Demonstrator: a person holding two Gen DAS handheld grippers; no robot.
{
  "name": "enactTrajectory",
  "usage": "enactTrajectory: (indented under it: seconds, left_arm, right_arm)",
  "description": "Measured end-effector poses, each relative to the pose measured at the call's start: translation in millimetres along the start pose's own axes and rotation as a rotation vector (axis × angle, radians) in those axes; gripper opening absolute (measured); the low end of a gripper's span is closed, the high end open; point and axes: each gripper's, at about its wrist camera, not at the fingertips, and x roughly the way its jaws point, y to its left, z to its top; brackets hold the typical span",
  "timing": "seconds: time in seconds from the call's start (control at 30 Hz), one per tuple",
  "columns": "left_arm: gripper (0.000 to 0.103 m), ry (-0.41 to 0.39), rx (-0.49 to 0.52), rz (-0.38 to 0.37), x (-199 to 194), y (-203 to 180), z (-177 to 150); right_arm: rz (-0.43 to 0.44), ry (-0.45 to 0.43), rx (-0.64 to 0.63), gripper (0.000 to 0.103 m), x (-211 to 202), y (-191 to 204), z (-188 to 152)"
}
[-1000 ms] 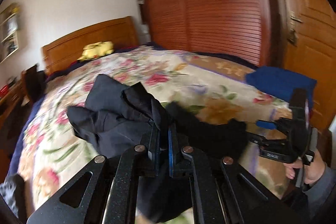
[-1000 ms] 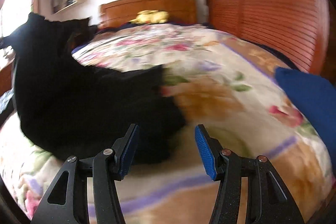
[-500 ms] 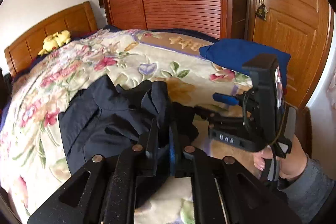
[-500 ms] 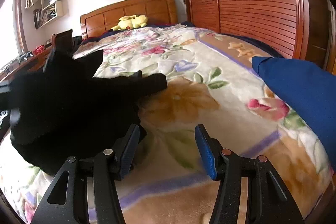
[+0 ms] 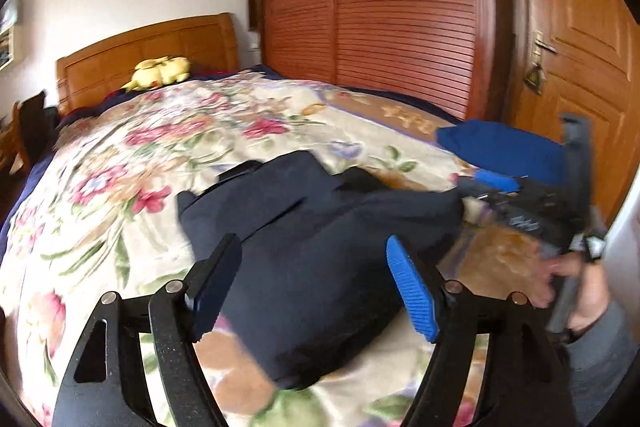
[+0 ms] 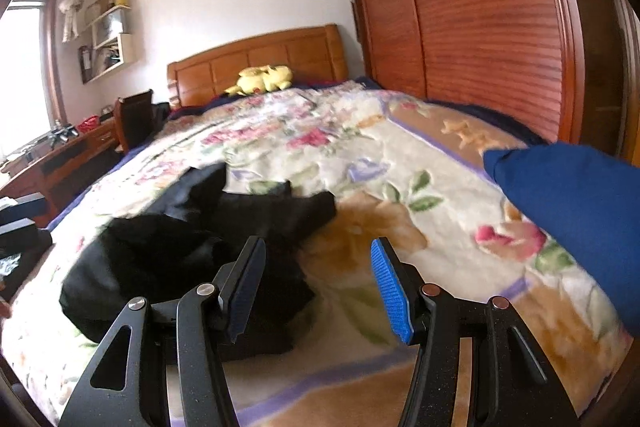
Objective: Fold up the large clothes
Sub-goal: 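Grasp the folded coat bundle with the right tool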
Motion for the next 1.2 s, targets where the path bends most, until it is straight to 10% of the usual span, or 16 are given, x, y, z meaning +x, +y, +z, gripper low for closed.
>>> enactTrajectory:
  seconds: [0.4,0.73,0.97,1.2]
  left_arm:
    - [0.076,0.021,-0.099,0.088,26,62,-48]
    - [0.076,0.035,-0.123,0.111,24,80,-59]
    - [0.076,0.038,-0.130,0.103,23,85,-62]
    - [0.076,0.050,-0.122,0.120,25,89,-66]
  right_arm:
    - [0.124,-0.004,-0.168,0.057,-4,75,8]
    - [0.108,0.156,-0.249,0.057,37,81,-11]
    - [0.164,0.180,-0.293,0.018,47,69,-3]
    - [0.021,0.204,-0.356,0.012,72,35,14]
